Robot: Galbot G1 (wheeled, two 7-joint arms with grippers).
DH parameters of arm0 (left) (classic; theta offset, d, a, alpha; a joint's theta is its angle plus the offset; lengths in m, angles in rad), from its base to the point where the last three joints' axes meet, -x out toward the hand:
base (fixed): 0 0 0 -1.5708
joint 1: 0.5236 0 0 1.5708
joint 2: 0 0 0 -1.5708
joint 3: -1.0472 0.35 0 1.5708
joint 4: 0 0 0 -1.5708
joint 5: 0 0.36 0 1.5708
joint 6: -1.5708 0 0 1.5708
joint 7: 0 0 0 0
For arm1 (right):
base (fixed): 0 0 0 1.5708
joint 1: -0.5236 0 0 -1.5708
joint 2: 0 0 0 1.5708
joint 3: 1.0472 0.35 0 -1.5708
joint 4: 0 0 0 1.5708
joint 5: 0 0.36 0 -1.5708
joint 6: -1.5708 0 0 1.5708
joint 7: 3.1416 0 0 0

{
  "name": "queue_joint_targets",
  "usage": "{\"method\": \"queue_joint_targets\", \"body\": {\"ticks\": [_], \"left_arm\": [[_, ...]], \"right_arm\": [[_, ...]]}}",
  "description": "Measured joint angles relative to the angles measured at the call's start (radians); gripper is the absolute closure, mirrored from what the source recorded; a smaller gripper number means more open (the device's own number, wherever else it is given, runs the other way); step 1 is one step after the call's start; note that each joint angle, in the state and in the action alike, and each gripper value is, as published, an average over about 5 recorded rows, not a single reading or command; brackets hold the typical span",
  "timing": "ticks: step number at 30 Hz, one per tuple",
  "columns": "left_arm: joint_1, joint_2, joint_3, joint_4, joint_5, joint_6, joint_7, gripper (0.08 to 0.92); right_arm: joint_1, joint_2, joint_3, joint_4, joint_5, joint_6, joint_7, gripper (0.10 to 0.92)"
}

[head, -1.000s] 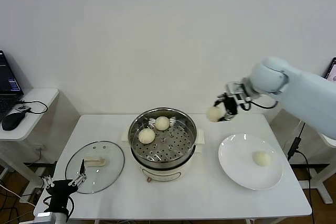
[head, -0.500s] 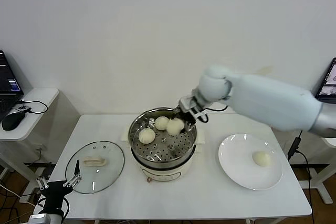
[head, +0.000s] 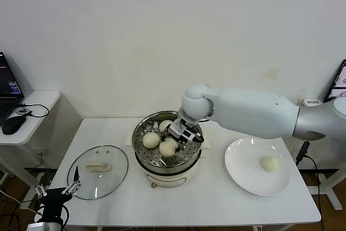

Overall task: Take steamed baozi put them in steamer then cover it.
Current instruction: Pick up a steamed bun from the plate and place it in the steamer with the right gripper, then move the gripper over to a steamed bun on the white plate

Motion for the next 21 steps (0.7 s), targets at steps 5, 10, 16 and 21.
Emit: {"method": "queue_joint_targets", "body": {"ticks": [5, 10, 16, 21], "left_arm": [[0.000, 0.000, -0.002, 0.001, 0.000, -0.001, -0.001, 0.177], [-0.003, -0.002, -0.001, 0.003, 0.001, -0.002, -0.001, 0.177], [-0.003, 0.000, -0.003, 0.000, 0.001, -0.002, -0.001, 0.177], [-0.005, 0.009, -0.016, -0.002, -0.003, 0.000, 0.000, 0.177]], "right_arm": [[-0.003, 0.002, -0.011, 0.002, -0.021, 0.032, -0.002, 0.414], [-0.002, 0.001, -0.013, 0.002, -0.027, 0.048, 0.006, 0.332], [0.014, -0.012, 0.002, 0.004, -0.021, 0.052, 0.009, 0.211], [0.033, -0.047, 0.032, 0.020, -0.012, 0.034, 0.008, 0.203]]}}
